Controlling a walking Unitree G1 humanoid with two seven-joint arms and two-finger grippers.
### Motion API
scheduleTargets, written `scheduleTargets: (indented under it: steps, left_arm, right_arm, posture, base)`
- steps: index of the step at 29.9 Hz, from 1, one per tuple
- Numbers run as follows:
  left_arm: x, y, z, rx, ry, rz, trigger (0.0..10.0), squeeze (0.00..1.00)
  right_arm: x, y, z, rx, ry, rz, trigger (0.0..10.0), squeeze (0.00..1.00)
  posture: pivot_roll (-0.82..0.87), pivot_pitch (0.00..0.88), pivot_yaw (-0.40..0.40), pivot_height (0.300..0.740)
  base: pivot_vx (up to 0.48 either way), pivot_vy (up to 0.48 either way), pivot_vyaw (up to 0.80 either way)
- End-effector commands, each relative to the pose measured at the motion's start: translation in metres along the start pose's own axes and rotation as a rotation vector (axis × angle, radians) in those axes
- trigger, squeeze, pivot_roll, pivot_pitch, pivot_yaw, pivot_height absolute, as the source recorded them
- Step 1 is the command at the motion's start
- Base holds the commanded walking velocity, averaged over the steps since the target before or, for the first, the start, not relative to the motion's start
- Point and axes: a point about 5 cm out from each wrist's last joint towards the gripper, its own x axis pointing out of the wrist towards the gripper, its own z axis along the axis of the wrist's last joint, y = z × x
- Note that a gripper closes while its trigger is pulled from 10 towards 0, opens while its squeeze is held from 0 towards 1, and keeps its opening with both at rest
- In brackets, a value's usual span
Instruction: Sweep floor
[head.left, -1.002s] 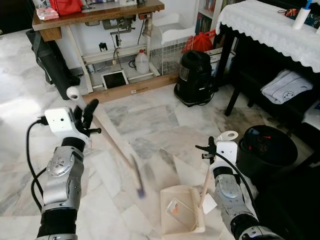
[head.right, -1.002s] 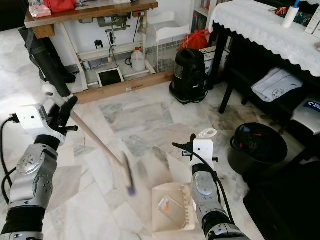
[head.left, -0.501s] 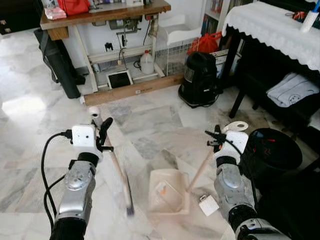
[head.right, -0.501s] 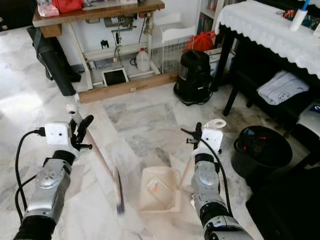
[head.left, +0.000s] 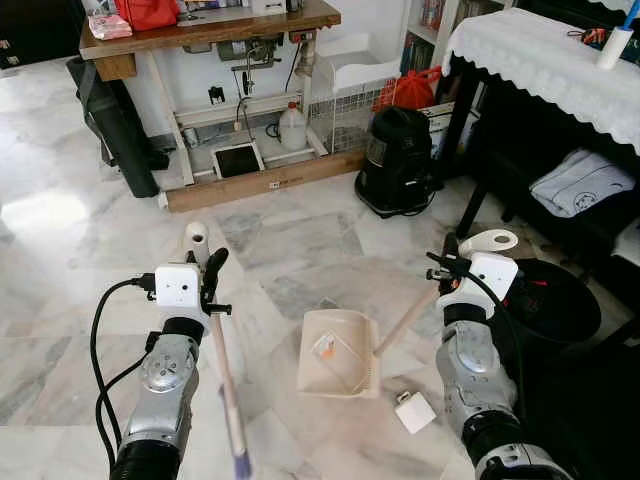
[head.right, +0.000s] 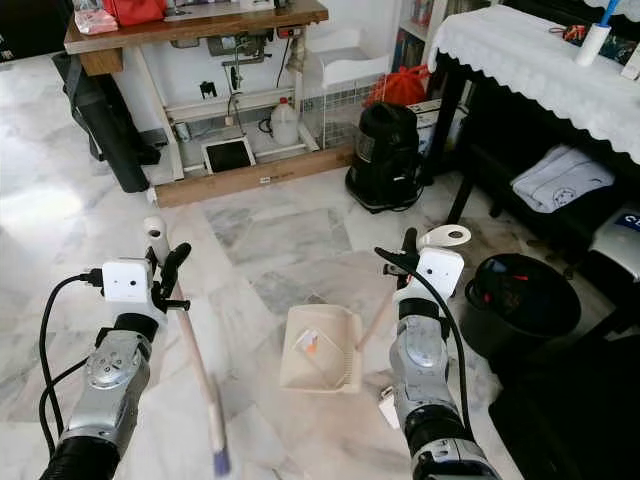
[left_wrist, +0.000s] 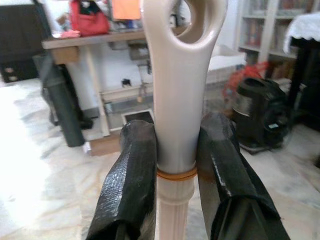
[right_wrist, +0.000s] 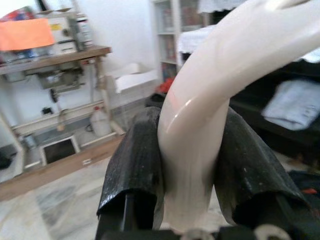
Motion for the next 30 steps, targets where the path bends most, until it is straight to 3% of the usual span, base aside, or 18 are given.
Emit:
scheduleTargets:
  steps: [1, 30]
  left_arm:
    - [0.0, 0.001, 0.006, 0.019, -0.039, 0.008, 10.0, 0.0]
    - [-0.012, -0.003, 0.008, 0.022, -0.039, -0.004, 10.0, 0.0]
  right_arm:
    - [0.004, 0.005, 0.01, 0.02, -0.043, 0.011, 10.0, 0.0]
    - [-0.007, -0.001, 0.007, 0.046, -0.018, -0.019, 10.0, 0.0]
  posture:
    - [0.09, 0.0, -0.013, 0.74]
    - [0.09, 0.0, -0.002, 0.74]
  base:
    - [0.0, 0.0, 0.79]
    - [0.0, 0.0, 0.79]
